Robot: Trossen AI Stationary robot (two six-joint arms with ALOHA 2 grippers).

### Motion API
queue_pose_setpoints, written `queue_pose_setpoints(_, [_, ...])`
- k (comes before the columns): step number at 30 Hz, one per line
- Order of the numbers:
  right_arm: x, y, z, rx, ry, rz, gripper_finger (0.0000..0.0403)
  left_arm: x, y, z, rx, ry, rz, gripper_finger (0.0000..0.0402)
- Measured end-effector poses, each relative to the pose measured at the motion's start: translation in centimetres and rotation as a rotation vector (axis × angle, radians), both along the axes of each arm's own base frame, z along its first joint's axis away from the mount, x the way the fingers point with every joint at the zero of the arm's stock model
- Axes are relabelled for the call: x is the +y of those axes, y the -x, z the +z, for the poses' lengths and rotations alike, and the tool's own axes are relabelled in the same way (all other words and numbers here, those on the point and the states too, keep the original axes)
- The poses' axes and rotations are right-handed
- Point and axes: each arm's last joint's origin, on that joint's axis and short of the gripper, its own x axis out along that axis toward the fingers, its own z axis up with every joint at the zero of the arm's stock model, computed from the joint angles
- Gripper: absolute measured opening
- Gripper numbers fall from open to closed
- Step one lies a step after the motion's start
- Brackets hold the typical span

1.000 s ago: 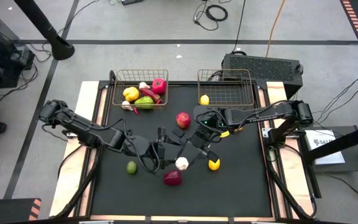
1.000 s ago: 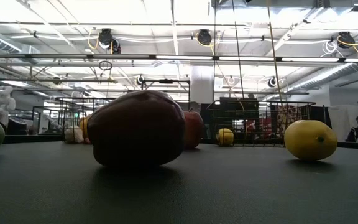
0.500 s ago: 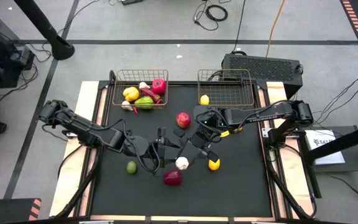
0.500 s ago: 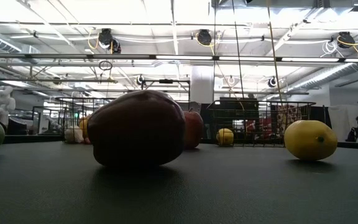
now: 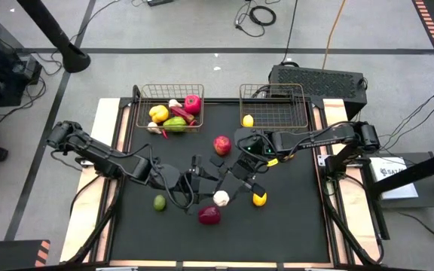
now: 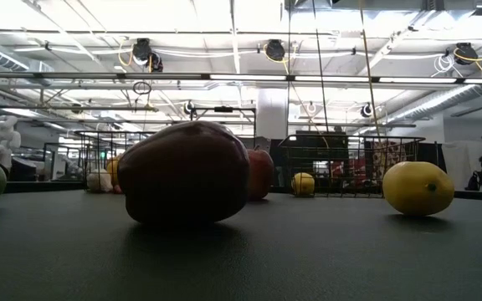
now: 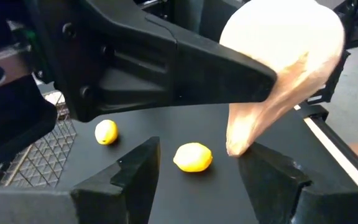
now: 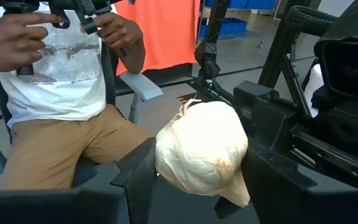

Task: Sort produce into baskets
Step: Put the garlic into the left wire basket

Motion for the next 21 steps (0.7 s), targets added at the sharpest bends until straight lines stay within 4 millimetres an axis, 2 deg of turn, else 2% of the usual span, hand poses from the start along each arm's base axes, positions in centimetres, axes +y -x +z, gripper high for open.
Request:
queue_pose_setpoints(17, [-0.10,-0.13,0.01,-0.005,0.016,-0.052,0.0208,0.11,0.01,-0.07,0.003,-0.036,0.027,0.0214])
queue_pose_setpoints(21, [-0.11,-0.17,0.11,-0.017,0.014,-0.053,0.0208,0.10,0.00,-0.01,-0.004,-0.045,0.023,0.0199])
